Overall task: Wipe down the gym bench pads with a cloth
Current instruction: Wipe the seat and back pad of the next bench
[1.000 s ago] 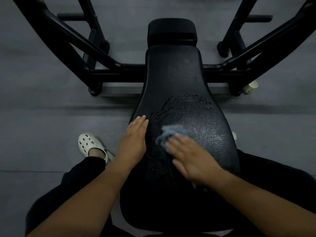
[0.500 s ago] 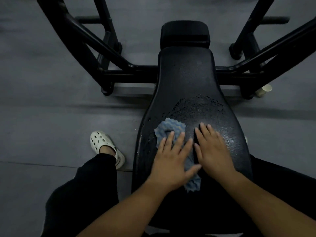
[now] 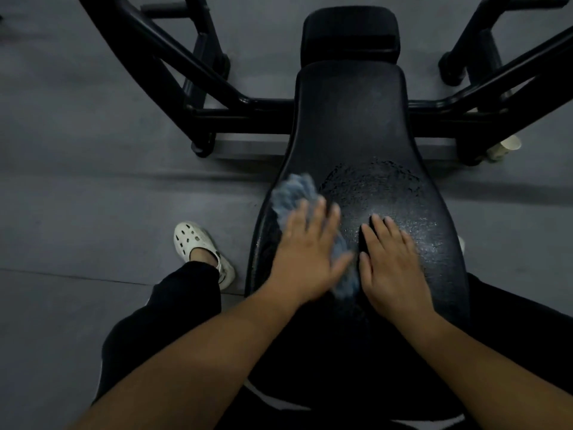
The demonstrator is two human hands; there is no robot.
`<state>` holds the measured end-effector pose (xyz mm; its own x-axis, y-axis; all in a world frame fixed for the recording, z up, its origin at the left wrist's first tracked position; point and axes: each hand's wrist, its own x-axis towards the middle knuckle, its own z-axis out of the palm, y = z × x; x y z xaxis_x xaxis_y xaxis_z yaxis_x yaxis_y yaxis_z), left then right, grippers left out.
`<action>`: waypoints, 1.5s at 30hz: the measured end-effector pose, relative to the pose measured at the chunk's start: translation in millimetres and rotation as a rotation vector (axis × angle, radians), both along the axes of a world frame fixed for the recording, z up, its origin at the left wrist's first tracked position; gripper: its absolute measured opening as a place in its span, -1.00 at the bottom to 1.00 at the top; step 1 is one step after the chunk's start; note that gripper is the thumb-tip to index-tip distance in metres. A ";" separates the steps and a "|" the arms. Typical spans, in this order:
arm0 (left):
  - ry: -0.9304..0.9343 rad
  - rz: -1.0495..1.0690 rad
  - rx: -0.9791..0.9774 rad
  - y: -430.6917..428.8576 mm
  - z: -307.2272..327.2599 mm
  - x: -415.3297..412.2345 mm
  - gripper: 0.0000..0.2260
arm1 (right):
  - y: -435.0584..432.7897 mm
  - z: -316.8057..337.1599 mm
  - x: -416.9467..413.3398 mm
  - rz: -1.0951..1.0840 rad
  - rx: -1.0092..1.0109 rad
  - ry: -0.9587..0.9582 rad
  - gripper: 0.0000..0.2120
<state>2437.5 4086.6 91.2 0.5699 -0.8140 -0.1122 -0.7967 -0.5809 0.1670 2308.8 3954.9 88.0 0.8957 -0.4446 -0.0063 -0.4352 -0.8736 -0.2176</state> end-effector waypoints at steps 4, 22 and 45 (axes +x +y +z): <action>0.009 -0.226 -0.007 67.3 0.5 9.9 -0.19 | 1.9 3.4 0.5 -0.009 -0.004 -0.018 -0.46; -0.139 -0.284 0.021 91.9 13.1 -7.0 -0.35 | 1.3 1.8 1.1 -0.016 -0.003 0.010 -0.43; -0.019 0.122 0.006 16.2 2.3 33.8 -0.32 | 2.0 1.3 3.1 -0.020 -0.003 -0.044 -0.46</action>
<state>2471.3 4102.8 93.5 0.6669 -0.7378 -0.1045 -0.7230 -0.6747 0.1487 2311.9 3956.9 89.4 0.8859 -0.4626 0.0347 -0.4428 -0.8655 -0.2342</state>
